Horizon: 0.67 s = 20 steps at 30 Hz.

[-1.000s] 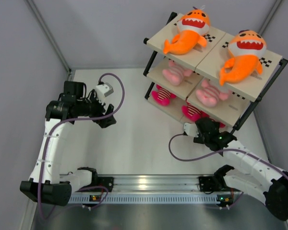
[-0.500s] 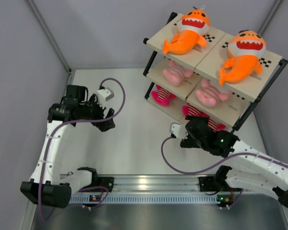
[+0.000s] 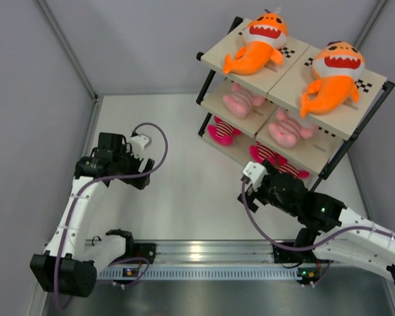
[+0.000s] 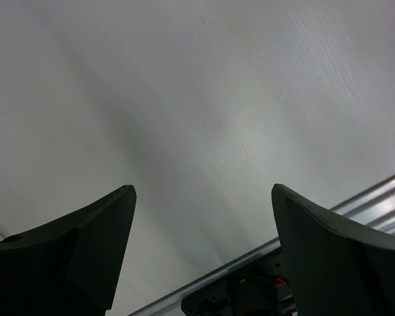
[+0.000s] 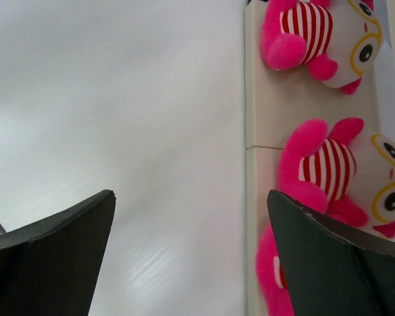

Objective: Place and organize the stuffed toys onto the shelf

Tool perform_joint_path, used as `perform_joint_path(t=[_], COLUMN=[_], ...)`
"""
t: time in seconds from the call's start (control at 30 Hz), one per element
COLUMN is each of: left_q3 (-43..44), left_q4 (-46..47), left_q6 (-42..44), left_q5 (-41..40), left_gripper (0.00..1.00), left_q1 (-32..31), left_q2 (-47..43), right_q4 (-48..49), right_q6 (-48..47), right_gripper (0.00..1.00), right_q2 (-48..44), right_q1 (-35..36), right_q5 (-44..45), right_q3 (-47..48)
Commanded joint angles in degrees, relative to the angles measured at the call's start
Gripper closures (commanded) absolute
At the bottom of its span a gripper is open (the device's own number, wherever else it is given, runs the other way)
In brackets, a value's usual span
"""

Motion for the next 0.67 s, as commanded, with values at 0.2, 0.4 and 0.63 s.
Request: perform_joint_path(t=[0.2,0.4,0.63], left_q3=[-9.70,-13.13,-13.66], left_q4=[18.26,21.16,21.60], left_q6=[-6.21,-6.56,-6.74], left_q5=[-18.85,-16.21,-16.56], left_gripper=[0.07,0.01,0.02], left_q1=[0.17,0.17,0.43], left_q2=[-3.79,-4.49,-3.78], right_q4=[19.11,18.77,18.33], right_q6=[23.01,24.69,24.51], right_gripper=[0.01,0.01,0.01], right_q2=[-13.84,-14.47,-14.56], right_q1=[0.87,0.79,0.96], right_q5=[-1.78,-0.55,-0.72], right_q3=[-14.17,-17.17,-17.96])
